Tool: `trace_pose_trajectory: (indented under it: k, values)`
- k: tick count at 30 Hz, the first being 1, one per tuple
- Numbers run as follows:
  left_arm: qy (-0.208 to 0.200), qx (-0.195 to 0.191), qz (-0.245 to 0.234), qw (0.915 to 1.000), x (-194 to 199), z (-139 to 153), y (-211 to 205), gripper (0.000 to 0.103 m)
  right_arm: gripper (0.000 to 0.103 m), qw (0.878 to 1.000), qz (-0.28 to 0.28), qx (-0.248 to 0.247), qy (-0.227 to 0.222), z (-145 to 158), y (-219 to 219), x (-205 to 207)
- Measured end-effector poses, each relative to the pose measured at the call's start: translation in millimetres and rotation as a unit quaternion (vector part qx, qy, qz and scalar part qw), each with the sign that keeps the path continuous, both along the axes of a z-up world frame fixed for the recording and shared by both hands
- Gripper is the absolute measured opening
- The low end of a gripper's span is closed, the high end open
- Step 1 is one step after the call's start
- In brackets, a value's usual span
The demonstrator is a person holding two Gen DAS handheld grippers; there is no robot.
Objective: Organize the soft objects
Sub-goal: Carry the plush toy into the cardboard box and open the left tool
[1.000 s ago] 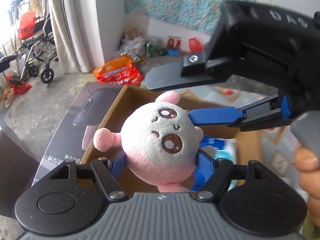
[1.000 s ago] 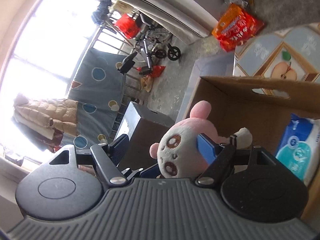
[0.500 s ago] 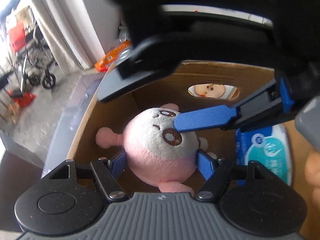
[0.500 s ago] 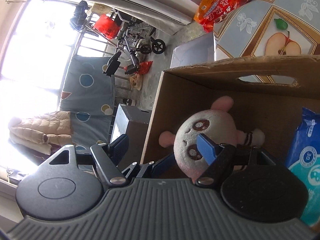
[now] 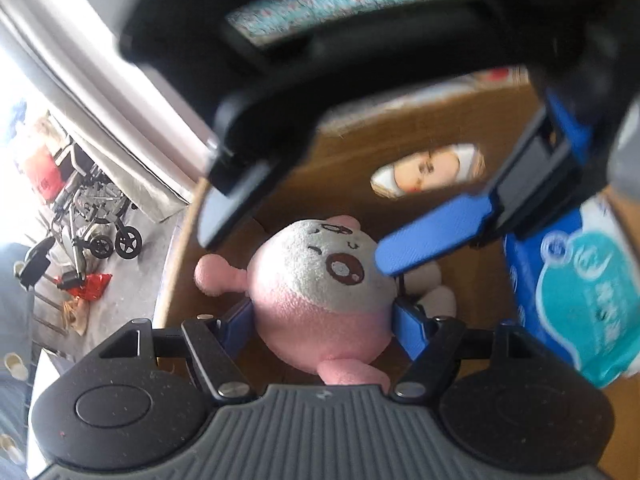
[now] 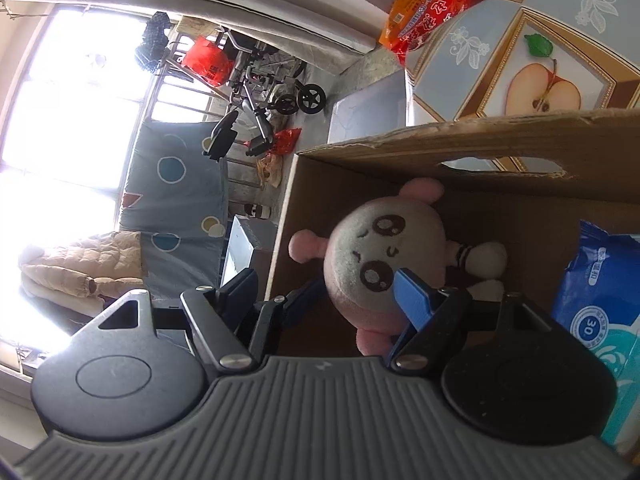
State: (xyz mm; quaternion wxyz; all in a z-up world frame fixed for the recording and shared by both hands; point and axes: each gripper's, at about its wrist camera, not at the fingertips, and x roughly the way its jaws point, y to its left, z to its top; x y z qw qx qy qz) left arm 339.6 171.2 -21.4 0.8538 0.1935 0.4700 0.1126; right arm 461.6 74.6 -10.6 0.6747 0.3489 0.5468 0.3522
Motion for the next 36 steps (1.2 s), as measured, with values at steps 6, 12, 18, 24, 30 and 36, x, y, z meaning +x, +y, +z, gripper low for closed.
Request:
trace_pose_trajectory:
  k: [6,12,18,24,30,36]
  values:
    - [0.007,-0.024,0.021,0.9995,2,3,11,0.079,0.076,1.0,-0.004,-0.001,0.002,-1,-4,0]
    - [-0.013,-0.048,0.038,0.998,-9,22,22,0.083,0.076,1.0,-0.011,0.011,0.004,3,-7,-4]
    - [-0.032,-0.053,0.039,0.9973,-21,36,25,0.086,0.076,1.0,-0.017,0.019,-0.005,13,-11,-10]
    - [-0.029,-0.087,0.056,0.9942,-31,50,30,0.086,0.076,0.999,-0.027,0.029,-0.018,25,-23,-18]
    - [-0.046,-0.154,0.085,0.9833,-60,84,40,0.086,0.076,0.998,-0.028,0.039,-0.039,47,-38,-34]
    - [-0.097,-0.185,0.075,0.975,-108,122,24,0.093,0.076,0.996,-0.013,0.032,-0.082,85,-72,-64]
